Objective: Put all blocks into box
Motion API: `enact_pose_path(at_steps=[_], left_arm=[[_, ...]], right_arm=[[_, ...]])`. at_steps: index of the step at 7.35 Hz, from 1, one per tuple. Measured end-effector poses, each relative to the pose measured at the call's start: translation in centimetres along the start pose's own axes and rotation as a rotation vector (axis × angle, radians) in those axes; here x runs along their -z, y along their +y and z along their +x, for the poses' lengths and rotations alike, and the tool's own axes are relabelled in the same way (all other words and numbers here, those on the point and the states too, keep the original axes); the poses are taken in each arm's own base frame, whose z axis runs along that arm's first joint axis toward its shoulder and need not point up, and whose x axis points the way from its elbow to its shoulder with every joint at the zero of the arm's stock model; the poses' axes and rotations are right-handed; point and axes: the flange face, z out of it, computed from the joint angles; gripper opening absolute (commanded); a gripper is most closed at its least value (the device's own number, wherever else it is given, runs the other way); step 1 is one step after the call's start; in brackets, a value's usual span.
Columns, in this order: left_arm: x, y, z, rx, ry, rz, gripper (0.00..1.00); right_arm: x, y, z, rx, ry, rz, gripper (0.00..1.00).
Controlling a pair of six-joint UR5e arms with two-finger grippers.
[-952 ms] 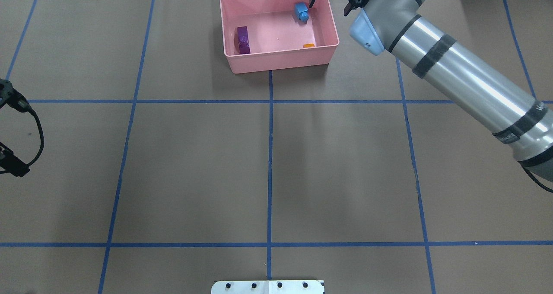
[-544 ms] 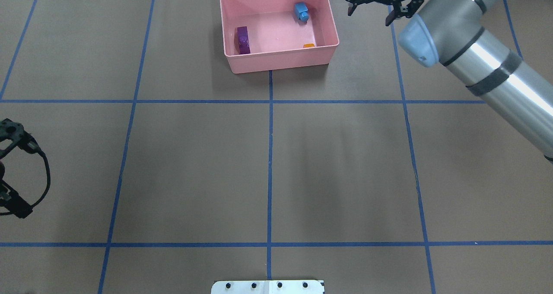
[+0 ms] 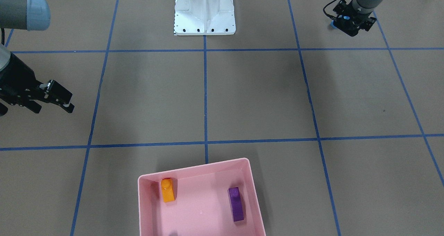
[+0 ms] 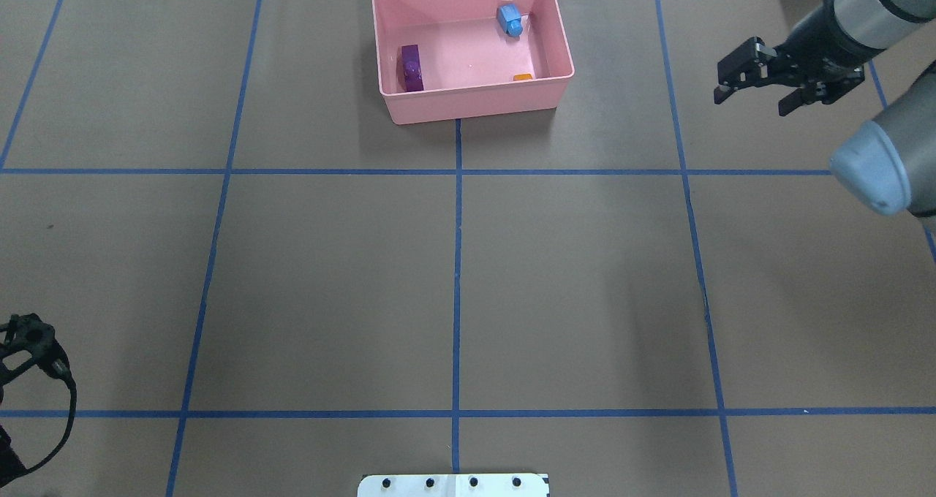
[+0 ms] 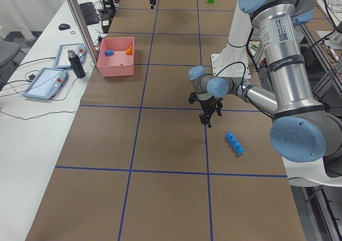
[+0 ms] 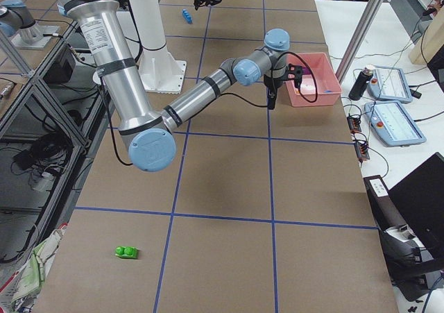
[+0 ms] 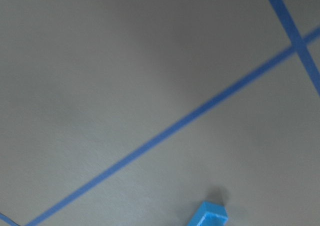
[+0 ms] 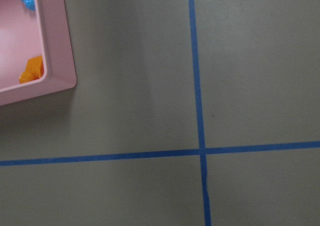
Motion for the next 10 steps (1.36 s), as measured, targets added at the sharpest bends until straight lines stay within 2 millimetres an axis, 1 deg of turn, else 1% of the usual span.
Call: enact_pose_path(at_steps=[2,4,6,7,10], left_arm=[[-2.3,0.8,2.0,-0.041,0.001,-0.075,1.00],[-3.9,1.2,3.3,-0.037,-0.001,-0.121,1.00],[-5.5,1.3,4.6,-0.032,-0.007,-0.161,1.00],[-6.4,1.3,5.0,-0.033,-0.020,-0.177,1.00],[-8.8,1.0,4.8,-0.032,-0.071,-0.207,1.00]], right_arm=[[-1.2,3.4,5.6,-0.017,0.048,-0.042,1.00],[-3.0,6.0,10.6,-0.029,0.100,-0.095,1.00],[-4.1,8.7,15.0,-0.012,0.144,-0.146,1.00],[-4.5,9.6,16.4,-0.003,0.158,-0.163,1.00],[-5.0,10.9,18.8,0.002,0.186,-0.188,1.00]])
